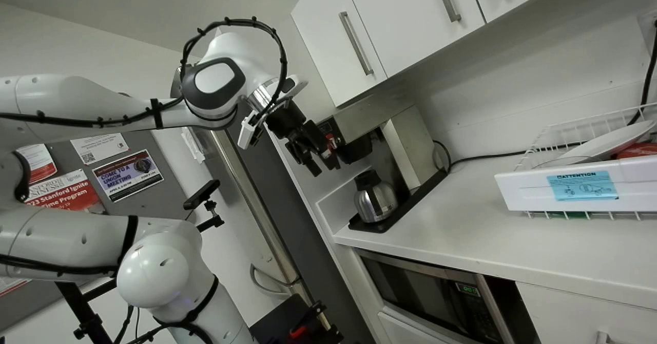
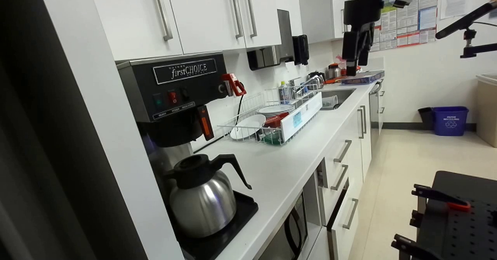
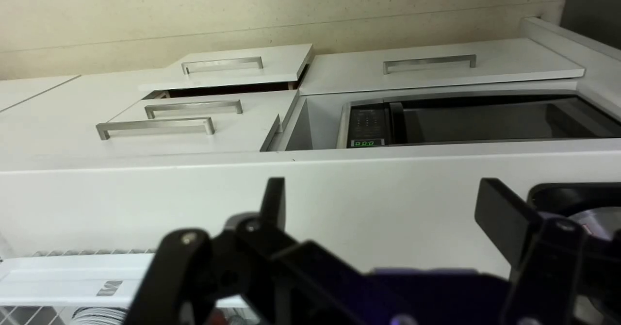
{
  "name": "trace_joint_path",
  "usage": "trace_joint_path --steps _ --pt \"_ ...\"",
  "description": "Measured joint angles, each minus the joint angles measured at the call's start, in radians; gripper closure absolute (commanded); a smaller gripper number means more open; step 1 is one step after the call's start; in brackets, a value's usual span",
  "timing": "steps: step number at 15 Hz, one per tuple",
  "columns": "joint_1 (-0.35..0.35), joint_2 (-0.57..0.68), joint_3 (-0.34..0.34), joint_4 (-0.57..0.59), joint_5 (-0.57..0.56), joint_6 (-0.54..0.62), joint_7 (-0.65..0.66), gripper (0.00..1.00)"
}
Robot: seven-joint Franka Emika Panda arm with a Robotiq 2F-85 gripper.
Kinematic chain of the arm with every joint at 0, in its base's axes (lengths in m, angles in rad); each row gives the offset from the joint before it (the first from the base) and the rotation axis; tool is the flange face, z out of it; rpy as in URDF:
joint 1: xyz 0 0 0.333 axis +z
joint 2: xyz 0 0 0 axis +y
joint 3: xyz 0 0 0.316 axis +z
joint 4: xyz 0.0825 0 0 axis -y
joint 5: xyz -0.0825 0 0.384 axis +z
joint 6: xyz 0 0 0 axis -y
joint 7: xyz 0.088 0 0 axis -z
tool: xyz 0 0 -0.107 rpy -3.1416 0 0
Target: Open the topmost drawer
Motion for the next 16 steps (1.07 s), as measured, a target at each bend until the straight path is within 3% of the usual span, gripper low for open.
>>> trace_joint_path --steps 12,16 --pt "-0.003 0.001 -0.005 0.000 0.000 0.000 0.003 0.00" --pt "-0.045 0.014 -0.080 0.003 0.000 0.000 0.002 0.00"
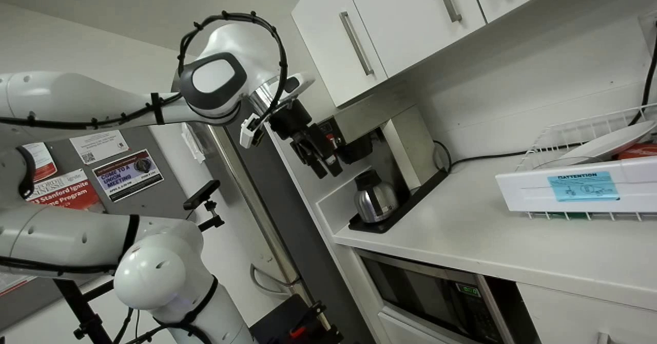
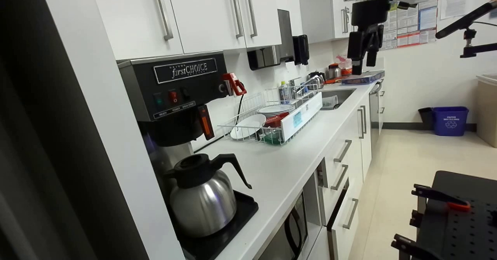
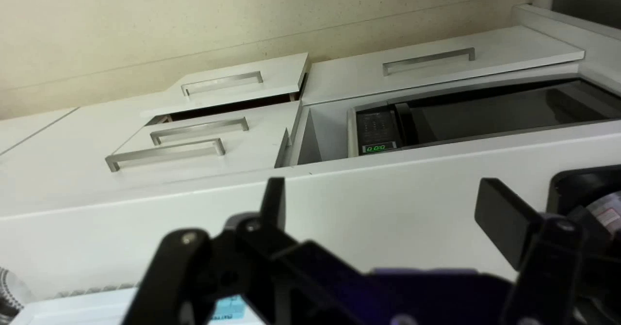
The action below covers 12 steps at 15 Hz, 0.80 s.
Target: Open the topmost drawer
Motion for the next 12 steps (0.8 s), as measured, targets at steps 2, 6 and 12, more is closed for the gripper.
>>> trace_joint_path --steps 2,6,12 --pt "-0.034 0.021 -0.076 0.004 0.000 0.010 -0.013 0.00" --pt "-0.105 0.117 -0.261 0.004 0.005 0.120 -0.066 0.00" --pt "-0.198 0.375 -0.385 0.015 0.044 0.324 -0.057 0.00"
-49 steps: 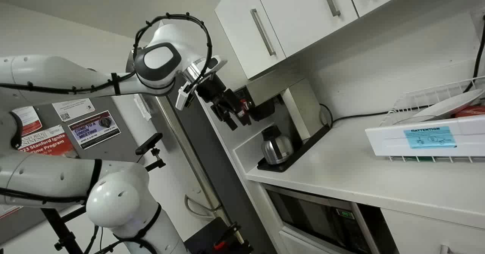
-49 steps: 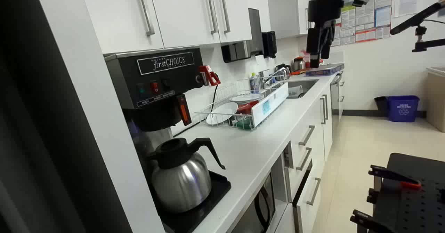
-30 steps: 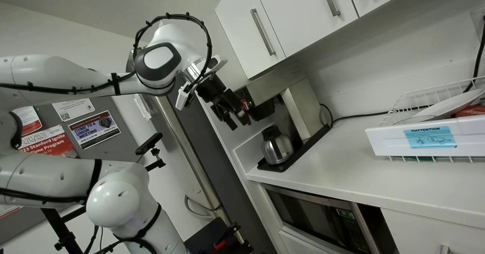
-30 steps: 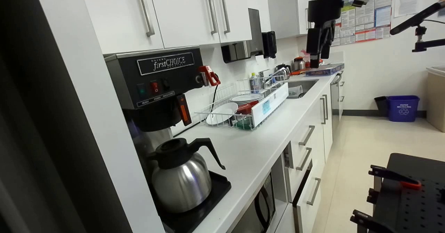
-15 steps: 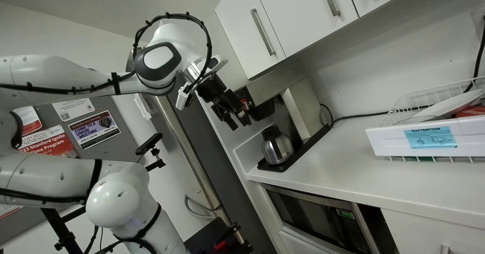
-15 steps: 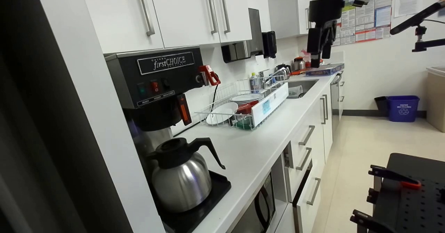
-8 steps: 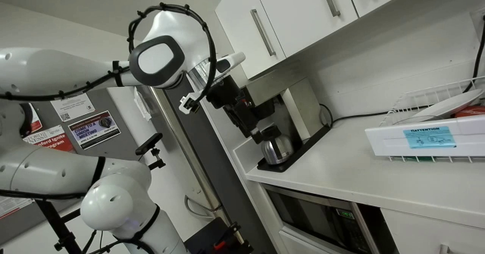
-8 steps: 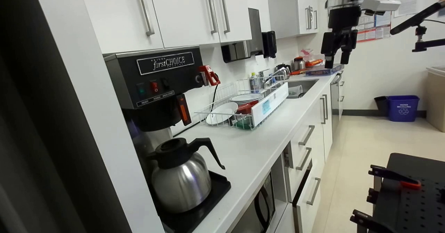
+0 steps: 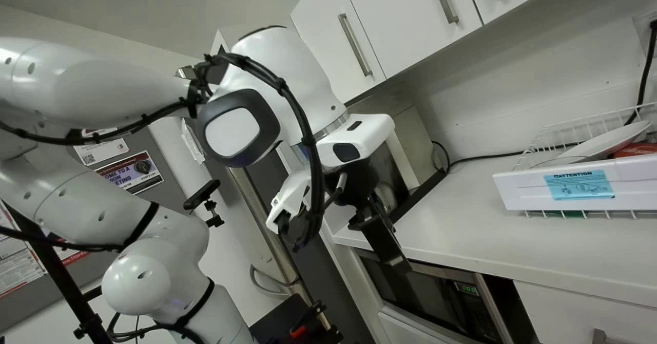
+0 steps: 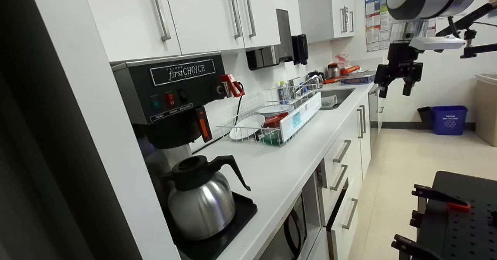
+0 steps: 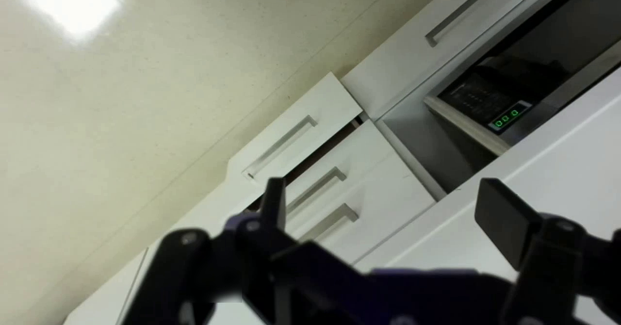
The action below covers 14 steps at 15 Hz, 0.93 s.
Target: Open the topmost drawer
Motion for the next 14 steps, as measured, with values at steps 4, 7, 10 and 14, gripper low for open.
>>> trace_joint_path --steps 4,7,10,14 --pt "-0.034 0.079 0.055 0.017 -0.004 0.039 0.045 0.00" --pt "-0.037 0.080 0.057 0.021 -0.002 0.039 0.044 0.00" --pt "-0.034 0.096 0.028 0.027 0.086 0.039 -0.027 0.00" --pt "-0.001 0.189 -0.122 0.075 0.354 0.037 -0.278 0.00"
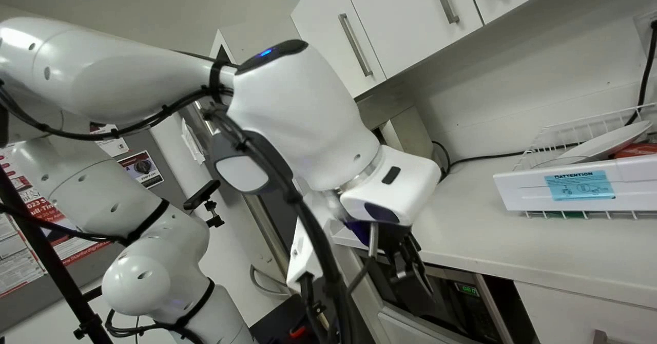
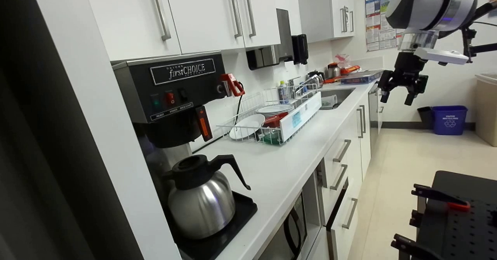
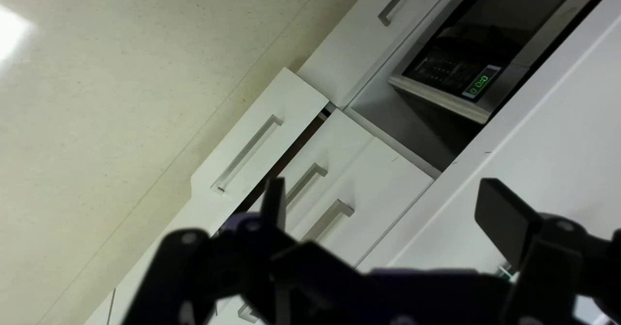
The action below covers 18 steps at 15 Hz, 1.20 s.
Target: Open the topmost drawer
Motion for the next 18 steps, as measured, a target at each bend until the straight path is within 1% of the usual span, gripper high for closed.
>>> trace_joint_path --steps 2,4,5,7,8,9,10,12,15,16,18 --pt "0.044 0.076 -0.107 0.044 0.171 -0.026 -0.158 0.00" --pt "0.109 0.157 -0.228 0.097 0.346 -0.095 -0.308 0.00" --pt "0.135 0.199 -0.278 0.122 0.432 -0.143 -0.377 0.00" --pt "0.157 0.288 -0.338 0.163 0.600 -0.247 -0.502 0.00" --pt "0.153 0.339 -0.349 0.179 0.684 -0.303 -0.553 0.00" --pt "0.128 0.392 -0.331 0.191 0.759 -0.358 -0.593 0.00" --pt "0.095 0.442 -0.298 0.201 0.805 -0.392 -0.619 0.00" --pt "0.069 0.507 -0.265 0.217 0.838 -0.412 -0.634 0.00" --pt "0.068 0.528 -0.262 0.231 0.842 -0.417 -0.634 0.00" --pt "0.056 0.527 -0.249 0.232 0.839 -0.413 -0.634 0.00" --pt "0.001 0.530 -0.191 0.232 0.865 -0.412 -0.646 0.00"
